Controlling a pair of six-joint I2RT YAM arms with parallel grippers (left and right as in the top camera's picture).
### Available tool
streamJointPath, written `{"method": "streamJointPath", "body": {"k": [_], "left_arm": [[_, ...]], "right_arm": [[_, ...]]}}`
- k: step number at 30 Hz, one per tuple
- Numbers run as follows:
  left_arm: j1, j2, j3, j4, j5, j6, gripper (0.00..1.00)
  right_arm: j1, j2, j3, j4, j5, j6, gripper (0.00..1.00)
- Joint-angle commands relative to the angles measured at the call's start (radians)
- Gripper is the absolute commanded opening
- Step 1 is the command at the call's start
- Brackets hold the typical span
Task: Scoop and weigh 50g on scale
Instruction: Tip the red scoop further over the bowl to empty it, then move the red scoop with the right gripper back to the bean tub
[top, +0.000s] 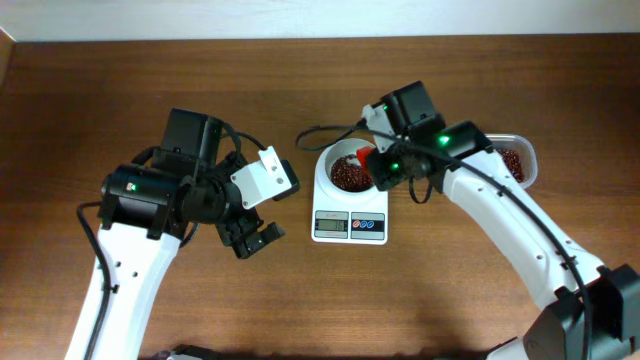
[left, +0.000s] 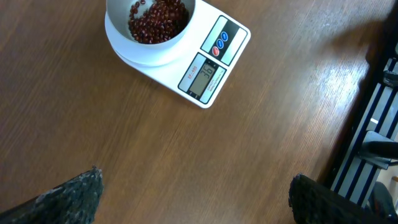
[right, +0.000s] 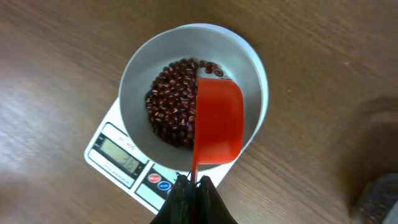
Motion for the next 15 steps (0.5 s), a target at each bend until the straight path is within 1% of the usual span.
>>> {"method": "streamJointPath", "body": {"k": [1, 15], "left_arm": [[0.004, -0.017, -0.007, -0.001, 0.004, 0.008, 0.99], [0.004, -0.017, -0.007, -0.001, 0.004, 0.008, 0.99]], "right_arm": [[0.015, -0.03, 0.038, 0.008, 0.079, -0.003, 0.04], [0.038, -0.03, 0.095, -0.039, 0.087, -0.024, 0.04]]}}
